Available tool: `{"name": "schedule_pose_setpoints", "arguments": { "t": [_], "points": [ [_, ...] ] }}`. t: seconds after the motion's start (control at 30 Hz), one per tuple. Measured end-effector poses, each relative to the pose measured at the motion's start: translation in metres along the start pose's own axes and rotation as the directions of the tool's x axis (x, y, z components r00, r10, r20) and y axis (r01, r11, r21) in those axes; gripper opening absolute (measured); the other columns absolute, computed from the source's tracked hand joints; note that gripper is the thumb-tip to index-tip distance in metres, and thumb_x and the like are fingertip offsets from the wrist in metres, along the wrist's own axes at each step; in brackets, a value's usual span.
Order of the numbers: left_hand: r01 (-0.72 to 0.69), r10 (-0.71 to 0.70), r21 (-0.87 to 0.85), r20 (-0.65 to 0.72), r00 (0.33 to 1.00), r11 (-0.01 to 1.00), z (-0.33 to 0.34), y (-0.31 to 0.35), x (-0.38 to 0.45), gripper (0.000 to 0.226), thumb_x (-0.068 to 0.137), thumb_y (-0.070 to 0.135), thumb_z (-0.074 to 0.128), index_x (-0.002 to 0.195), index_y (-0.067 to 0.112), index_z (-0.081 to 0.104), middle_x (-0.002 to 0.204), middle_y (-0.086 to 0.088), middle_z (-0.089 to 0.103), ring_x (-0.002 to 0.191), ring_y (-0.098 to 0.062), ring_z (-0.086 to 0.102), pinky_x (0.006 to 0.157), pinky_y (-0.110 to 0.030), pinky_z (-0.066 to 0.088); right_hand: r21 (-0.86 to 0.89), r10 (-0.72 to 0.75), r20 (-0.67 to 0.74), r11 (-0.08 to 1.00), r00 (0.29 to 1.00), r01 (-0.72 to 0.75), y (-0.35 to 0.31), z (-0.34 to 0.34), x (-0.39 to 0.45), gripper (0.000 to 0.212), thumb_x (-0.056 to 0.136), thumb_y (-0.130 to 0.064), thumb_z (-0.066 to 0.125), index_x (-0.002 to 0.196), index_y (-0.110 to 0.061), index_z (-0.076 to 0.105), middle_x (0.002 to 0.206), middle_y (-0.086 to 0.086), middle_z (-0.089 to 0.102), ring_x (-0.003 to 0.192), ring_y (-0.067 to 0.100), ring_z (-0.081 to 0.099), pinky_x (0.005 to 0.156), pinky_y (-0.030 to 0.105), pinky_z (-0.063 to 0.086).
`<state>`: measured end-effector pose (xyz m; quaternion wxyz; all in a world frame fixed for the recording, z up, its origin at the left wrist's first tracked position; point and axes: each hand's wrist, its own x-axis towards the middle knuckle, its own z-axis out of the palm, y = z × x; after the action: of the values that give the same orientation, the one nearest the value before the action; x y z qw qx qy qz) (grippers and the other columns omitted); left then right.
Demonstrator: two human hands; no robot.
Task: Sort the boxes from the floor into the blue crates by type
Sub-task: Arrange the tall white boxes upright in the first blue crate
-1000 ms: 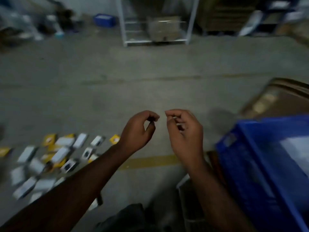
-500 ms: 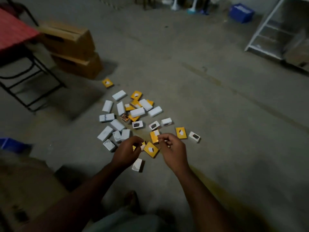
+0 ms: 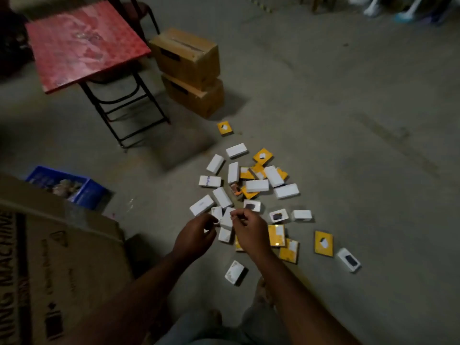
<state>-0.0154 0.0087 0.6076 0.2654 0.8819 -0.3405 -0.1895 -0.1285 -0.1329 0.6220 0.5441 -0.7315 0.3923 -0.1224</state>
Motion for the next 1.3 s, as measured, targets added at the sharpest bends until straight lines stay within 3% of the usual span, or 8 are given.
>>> {"name": "schedule_pose_setpoints", "arguments": {
  "t": [0.43, 0.63, 0.77, 0.97, 1.07, 1.13, 1.2, 1.3],
  "points": [
    [0.256, -0.255, -0.011, 0.069, 0.965, 0.967, 0.057, -0.106, 0.190, 0.013, 0.088, 0.032, 0.066, 0.100, 0.026, 0.067, 0.091, 0.010, 0.065, 0.083, -0.010, 0.062, 0.071, -0.031, 0.052, -0.083, 0.223, 0.027, 0.972, 0.974, -0.220, 0.074, 0.097, 0.198, 0.010, 0.093, -0.017, 0.067, 0.095, -0.025, 0.074, 0.095, -0.006, 0.074, 0.088, 0.010, 0.067, 0.070, 0.017, 0.047],
    [0.335, -0.331, -0.008, 0.129, 0.935, 0.942, 0.195, -0.271, 0.290, 0.018, 0.089, 0.011, 0.061, 0.102, 0.019, 0.070, 0.103, -0.001, 0.070, 0.092, -0.021, 0.066, 0.078, -0.034, 0.053, -0.141, 0.283, 0.000, 0.949, 0.959, -0.280, 0.226, 0.228, 0.316, 0.007, 0.091, -0.018, 0.068, 0.089, -0.022, 0.074, 0.092, -0.003, 0.075, 0.082, 0.010, 0.064, 0.075, 0.021, 0.046],
    [0.411, -0.411, 0.016, 0.101, 0.906, 0.911, 0.310, -0.385, 0.334, 0.025, 0.086, 0.008, 0.061, 0.107, 0.020, 0.066, 0.111, -0.003, 0.066, 0.102, -0.025, 0.062, 0.083, -0.035, 0.051, -0.231, 0.344, 0.055, 0.918, 0.937, -0.324, 0.368, 0.306, 0.391, 0.007, 0.085, -0.033, 0.066, 0.091, -0.035, 0.067, 0.098, -0.009, 0.076, 0.094, 0.014, 0.070, 0.096, 0.041, 0.054],
    [0.410, -0.416, 0.076, 0.112, 0.902, 0.909, 0.424, -0.492, 0.385, 0.063, 0.082, 0.006, 0.070, 0.140, 0.007, 0.046, 0.157, -0.017, 0.034, 0.145, -0.033, 0.031, 0.113, -0.043, 0.034, -0.456, 0.371, 0.071, 0.837, 0.926, -0.301, 0.477, 0.357, 0.481, 0.061, 0.092, -0.033, 0.069, 0.147, -0.014, 0.047, 0.148, 0.010, 0.052, 0.136, 0.030, 0.050, 0.109, 0.040, 0.041],
    [0.348, -0.359, 0.242, 0.000, 0.933, 0.906, 0.446, -0.532, 0.412, 0.062, 0.080, 0.010, 0.072, 0.134, -0.010, 0.048, 0.140, -0.037, 0.044, 0.130, -0.052, 0.044, 0.103, -0.058, 0.042, -0.604, 0.413, 0.118, 0.751, 0.903, -0.266, 0.515, 0.380, 0.509, 0.097, 0.087, -0.042, 0.074, 0.159, -0.011, 0.017, 0.164, 0.014, 0.026, 0.150, 0.034, 0.028, 0.119, 0.046, 0.032],
    [0.353, -0.368, 0.276, 0.002, 0.930, 0.894, 0.449, -0.552, 0.423, 0.046, 0.085, 0.016, 0.061, 0.123, -0.009, 0.054, 0.124, -0.033, 0.054, 0.112, -0.051, 0.053, 0.092, -0.057, 0.047, -0.661, 0.417, 0.138, 0.714, 0.898, -0.230, 0.533, 0.393, 0.517, 0.113, 0.081, -0.051, 0.077, 0.161, -0.012, 0.007, 0.165, 0.015, 0.021, 0.151, 0.035, 0.025, 0.120, 0.047, 0.029],
    [0.334, -0.357, 0.340, 0.007, 0.934, 0.879, 0.450, -0.569, 0.428, 0.039, 0.083, 0.018, 0.059, 0.115, -0.004, 0.054, 0.115, -0.026, 0.055, 0.103, -0.047, 0.054, 0.085, -0.054, 0.047, -0.741, 0.362, 0.111, 0.651, 0.926, -0.166, 0.540, 0.405, 0.521, 0.118, 0.072, -0.062, 0.079, 0.158, -0.010, 0.017, 0.157, 0.015, 0.031, 0.143, 0.034, 0.034, 0.114, 0.046, 0.035],
    [0.338, -0.395, 0.442, 0.041, 0.918, 0.831, 0.450, -0.583, 0.429, 0.065, 0.077, 0.024, 0.073, 0.131, 0.000, 0.046, 0.122, -0.021, 0.052, 0.108, -0.046, 0.053, 0.088, -0.053, 0.048, -0.766, 0.322, 0.058, 0.621, 0.945, -0.165, 0.538, 0.415, 0.525, 0.108, 0.064, -0.061, 0.082, 0.145, -0.010, 0.034, 0.146, 0.013, 0.042, 0.133, 0.032, 0.044, 0.104, 0.045, 0.043]
  ]
}}
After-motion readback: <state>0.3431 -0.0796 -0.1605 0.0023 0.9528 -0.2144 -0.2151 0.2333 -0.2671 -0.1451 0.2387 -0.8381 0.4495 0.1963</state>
